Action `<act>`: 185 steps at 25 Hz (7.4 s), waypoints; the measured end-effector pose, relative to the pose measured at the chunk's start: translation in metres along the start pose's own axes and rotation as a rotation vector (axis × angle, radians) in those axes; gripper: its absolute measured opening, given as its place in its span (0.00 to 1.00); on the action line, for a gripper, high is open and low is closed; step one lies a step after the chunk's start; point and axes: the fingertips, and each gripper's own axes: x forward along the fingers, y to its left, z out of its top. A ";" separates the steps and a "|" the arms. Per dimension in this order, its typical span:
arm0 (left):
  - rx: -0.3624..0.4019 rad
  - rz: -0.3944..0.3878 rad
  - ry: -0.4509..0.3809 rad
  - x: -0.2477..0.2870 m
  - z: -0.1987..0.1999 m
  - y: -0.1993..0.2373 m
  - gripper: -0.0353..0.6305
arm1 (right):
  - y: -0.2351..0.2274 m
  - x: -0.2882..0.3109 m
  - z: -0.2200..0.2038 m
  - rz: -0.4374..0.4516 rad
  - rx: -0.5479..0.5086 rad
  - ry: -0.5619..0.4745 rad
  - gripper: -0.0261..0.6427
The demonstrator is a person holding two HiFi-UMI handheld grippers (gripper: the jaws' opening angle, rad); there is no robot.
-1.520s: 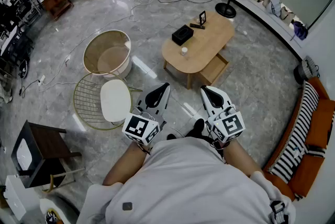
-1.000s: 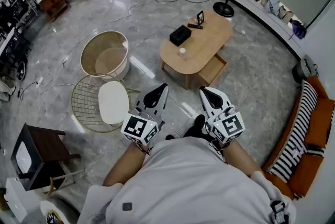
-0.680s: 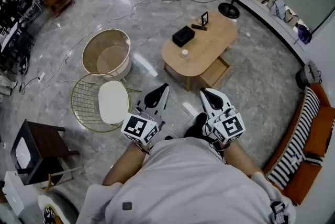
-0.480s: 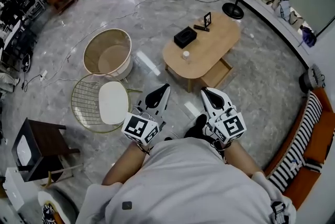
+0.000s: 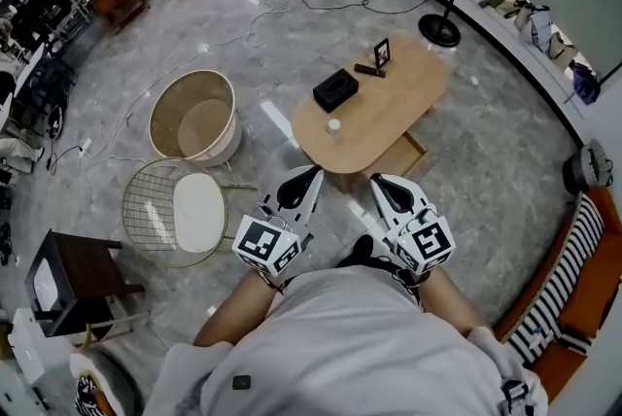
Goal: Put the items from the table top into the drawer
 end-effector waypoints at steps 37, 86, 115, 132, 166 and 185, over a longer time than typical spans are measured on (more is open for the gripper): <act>-0.029 -0.057 0.163 0.204 -0.047 0.162 0.07 | -0.202 0.169 -0.038 -0.016 0.098 0.071 0.08; -0.190 -0.129 0.646 0.312 -0.538 0.350 0.07 | -0.260 0.374 -0.628 0.071 0.050 0.817 0.45; -0.163 -0.373 0.707 0.369 -0.544 0.250 0.07 | -0.304 0.288 -0.617 -0.129 0.140 0.806 0.45; -0.118 -0.479 0.734 0.473 -0.576 0.110 0.07 | -0.387 0.096 -0.667 -0.300 0.257 0.865 0.45; -0.124 -0.484 0.794 0.467 -0.606 0.070 0.07 | -0.389 0.061 -0.719 -0.318 0.328 0.927 0.45; -0.078 -0.431 0.600 0.444 -0.369 0.096 0.07 | -0.426 0.085 -0.425 -0.458 0.119 0.680 0.44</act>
